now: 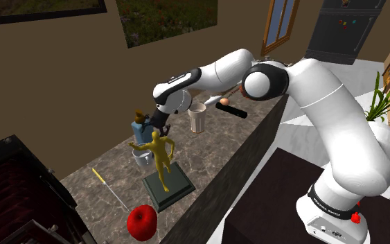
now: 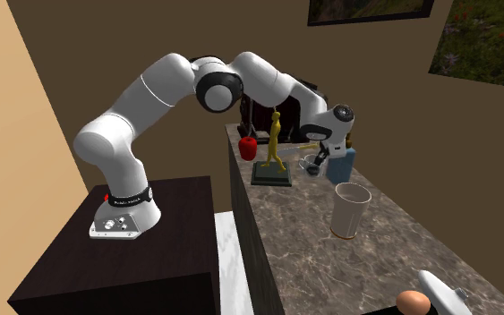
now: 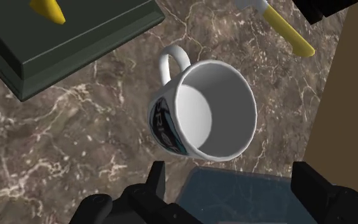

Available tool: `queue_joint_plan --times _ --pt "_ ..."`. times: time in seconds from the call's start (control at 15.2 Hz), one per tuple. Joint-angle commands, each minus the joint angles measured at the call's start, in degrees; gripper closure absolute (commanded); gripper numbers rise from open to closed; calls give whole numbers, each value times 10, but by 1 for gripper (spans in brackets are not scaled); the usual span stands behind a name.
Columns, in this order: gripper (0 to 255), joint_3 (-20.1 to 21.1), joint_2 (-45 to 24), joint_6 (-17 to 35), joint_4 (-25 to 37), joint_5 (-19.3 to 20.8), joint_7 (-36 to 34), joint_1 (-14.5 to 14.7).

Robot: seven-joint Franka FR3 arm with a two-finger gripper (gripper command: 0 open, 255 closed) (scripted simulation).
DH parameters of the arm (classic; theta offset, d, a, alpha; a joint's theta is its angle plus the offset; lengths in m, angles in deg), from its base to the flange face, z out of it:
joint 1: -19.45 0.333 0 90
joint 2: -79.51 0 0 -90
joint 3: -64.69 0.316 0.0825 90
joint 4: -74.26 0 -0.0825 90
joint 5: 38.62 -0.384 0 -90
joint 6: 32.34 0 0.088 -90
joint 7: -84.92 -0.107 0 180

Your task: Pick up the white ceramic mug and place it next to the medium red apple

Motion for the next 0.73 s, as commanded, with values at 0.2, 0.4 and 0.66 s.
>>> queue_joint_plan --times 0.2,0.4,0.66 --pt "0 12 -32 22 28 -9 13 7" --pt "0 11 -55 26 50 -6 8 17" --pt "0 10 -60 27 55 -5 8 19"
